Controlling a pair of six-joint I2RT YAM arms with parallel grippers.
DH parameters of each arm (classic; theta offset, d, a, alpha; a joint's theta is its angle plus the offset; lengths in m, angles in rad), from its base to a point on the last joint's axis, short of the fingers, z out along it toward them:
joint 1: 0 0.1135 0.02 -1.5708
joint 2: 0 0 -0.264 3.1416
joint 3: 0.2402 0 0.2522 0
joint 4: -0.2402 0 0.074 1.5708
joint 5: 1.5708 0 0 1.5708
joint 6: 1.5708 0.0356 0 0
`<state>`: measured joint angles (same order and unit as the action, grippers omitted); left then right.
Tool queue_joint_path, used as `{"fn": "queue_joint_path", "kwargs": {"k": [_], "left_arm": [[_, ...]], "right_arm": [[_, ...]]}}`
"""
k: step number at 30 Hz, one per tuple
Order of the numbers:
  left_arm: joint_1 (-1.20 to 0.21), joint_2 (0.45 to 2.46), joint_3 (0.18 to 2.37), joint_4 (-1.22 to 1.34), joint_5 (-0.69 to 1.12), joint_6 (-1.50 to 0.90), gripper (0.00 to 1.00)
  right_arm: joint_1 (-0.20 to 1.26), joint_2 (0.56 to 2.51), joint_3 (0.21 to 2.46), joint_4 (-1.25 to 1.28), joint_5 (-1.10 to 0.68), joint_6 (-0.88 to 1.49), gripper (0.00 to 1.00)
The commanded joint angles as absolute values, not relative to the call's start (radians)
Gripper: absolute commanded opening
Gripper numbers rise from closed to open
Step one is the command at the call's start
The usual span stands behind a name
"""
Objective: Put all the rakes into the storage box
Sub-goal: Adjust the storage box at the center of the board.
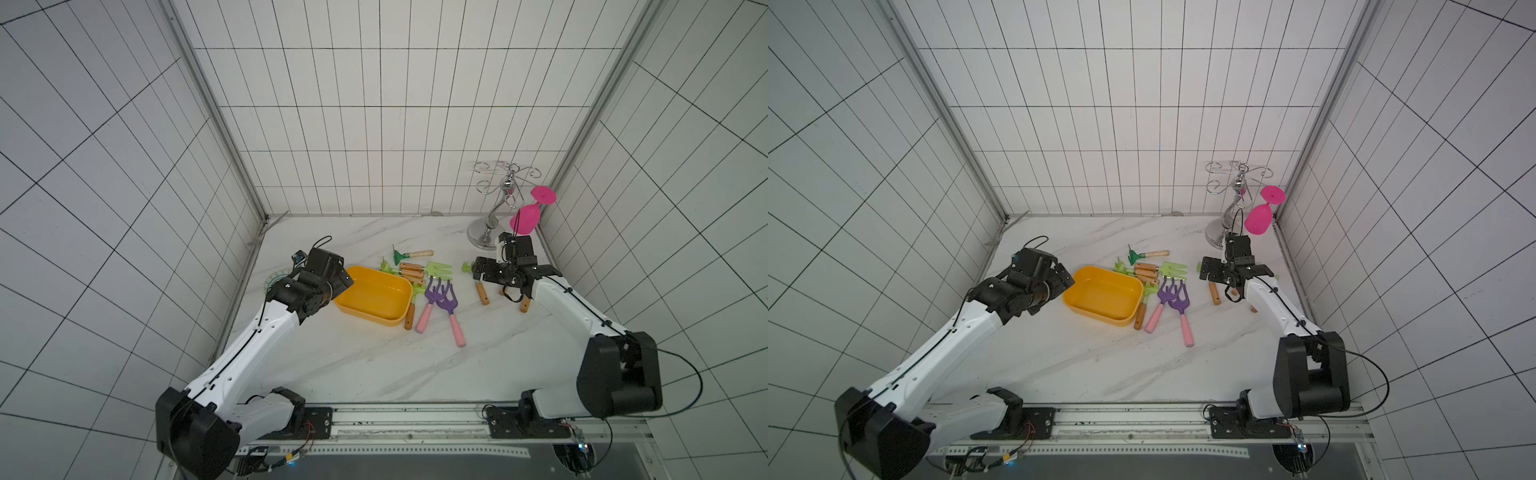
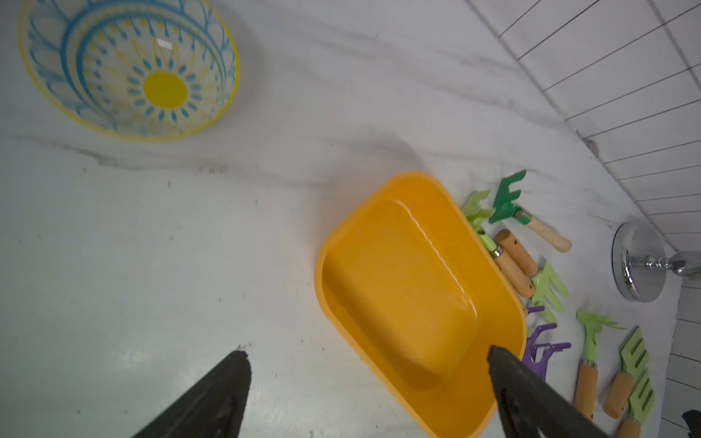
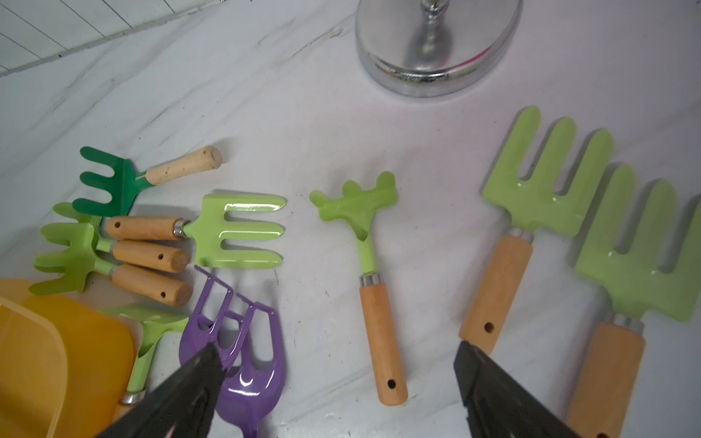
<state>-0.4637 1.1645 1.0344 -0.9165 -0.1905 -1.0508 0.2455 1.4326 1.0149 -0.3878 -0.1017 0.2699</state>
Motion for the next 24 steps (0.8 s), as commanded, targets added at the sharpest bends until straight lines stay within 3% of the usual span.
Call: {"fn": "queue_joint_path", "kwargs": {"k": [1,8,16,24], "left_arm": [[-0.574,1.14,1.025,-1.033,-0.166,-1.362,0.98],[-0.637,1.273,1.017,-0.993,-0.161,-1.54,0.99],[-0.595,1.469,1.066,-0.87,-0.183,-1.436,0.97],[-0.519,1.625,1.089,-0.811,-0.058,-1.253,0.74]], "right_arm": [[0.292,1.42,1.087,-0.528,-0.168,0.308,0.98],[0.321,1.408,1.106,-0.591,-0.213,0.307,0.98],[0.321,1.405,1.156,-0.667,-0.207,0.274,0.98],[0.319,1.499,1.255,-0.764,-0.165,0.245,0.99]]}}
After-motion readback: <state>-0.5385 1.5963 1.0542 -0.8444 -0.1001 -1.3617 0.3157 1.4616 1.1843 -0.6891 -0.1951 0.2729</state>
